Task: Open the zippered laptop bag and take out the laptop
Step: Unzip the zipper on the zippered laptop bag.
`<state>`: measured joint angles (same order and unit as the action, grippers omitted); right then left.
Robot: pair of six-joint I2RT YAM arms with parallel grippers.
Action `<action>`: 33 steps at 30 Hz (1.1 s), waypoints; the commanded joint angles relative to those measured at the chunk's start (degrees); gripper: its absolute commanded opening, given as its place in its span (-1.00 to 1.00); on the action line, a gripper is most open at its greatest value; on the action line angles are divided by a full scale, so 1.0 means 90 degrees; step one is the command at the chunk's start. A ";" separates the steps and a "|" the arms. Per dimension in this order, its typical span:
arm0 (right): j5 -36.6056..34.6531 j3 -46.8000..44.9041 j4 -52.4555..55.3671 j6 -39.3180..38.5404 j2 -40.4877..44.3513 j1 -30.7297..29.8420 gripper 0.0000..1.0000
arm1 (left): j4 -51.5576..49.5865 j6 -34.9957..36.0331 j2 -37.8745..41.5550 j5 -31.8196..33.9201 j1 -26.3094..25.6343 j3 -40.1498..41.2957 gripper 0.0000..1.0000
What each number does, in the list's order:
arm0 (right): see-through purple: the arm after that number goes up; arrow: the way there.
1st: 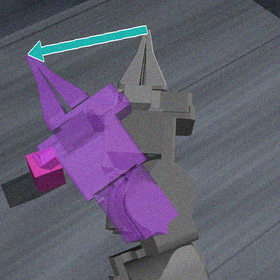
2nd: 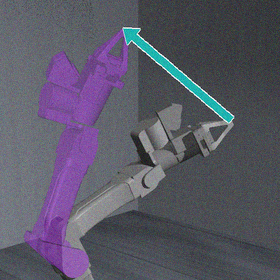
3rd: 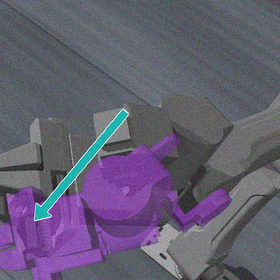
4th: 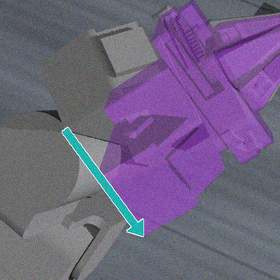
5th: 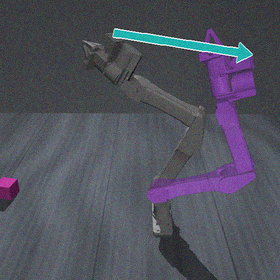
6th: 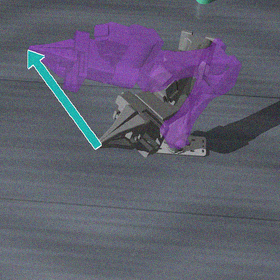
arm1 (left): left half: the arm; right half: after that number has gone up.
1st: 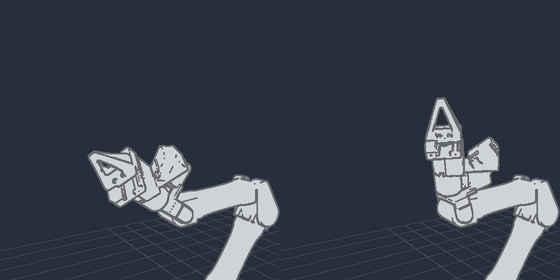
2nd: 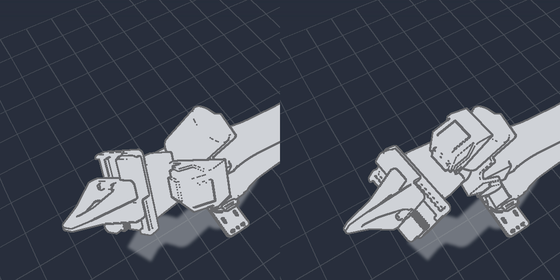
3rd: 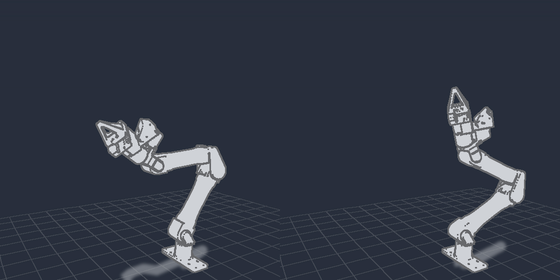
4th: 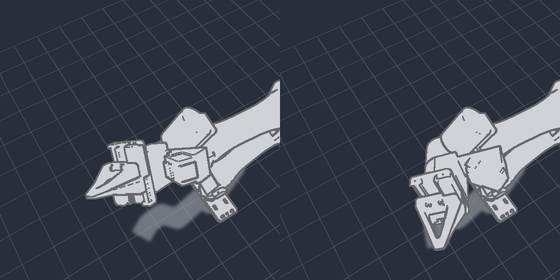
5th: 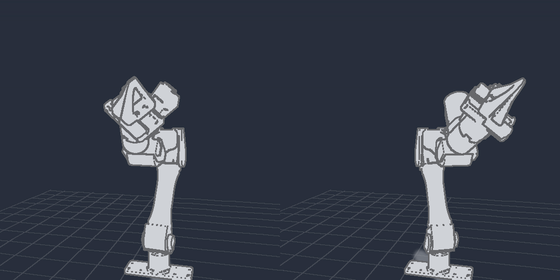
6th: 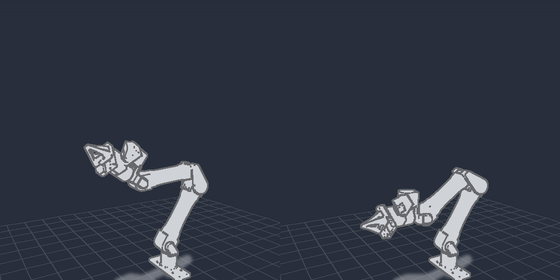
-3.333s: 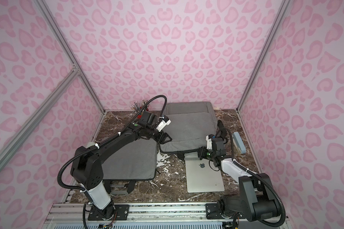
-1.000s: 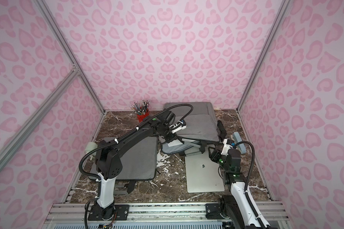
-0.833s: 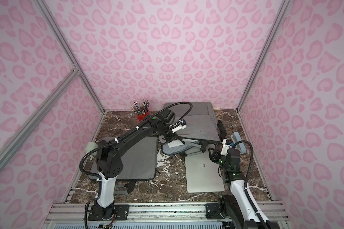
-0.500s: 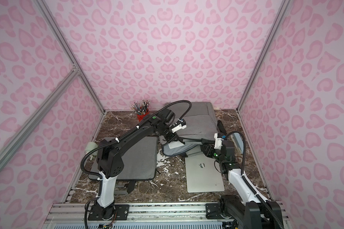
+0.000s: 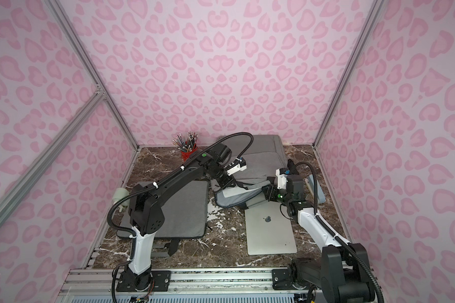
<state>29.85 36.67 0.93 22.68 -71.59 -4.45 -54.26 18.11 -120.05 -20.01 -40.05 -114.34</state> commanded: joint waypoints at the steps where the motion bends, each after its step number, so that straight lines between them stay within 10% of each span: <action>1: -0.0015 0.0155 0.0528 -0.0379 -0.0176 0.0045 -0.13 | -0.0227 -0.0048 0.0007 -0.0496 0.0037 -0.0167 -0.96; 33: 0.1829 -0.0322 -0.0596 0.0290 0.0008 0.0584 -0.59 | -0.0618 -0.0098 -0.0288 -0.0777 0.0124 -0.0610 -0.96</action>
<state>43.99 34.15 -2.70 25.12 -71.24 0.89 -59.29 17.91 -122.67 -24.01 -38.96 -118.93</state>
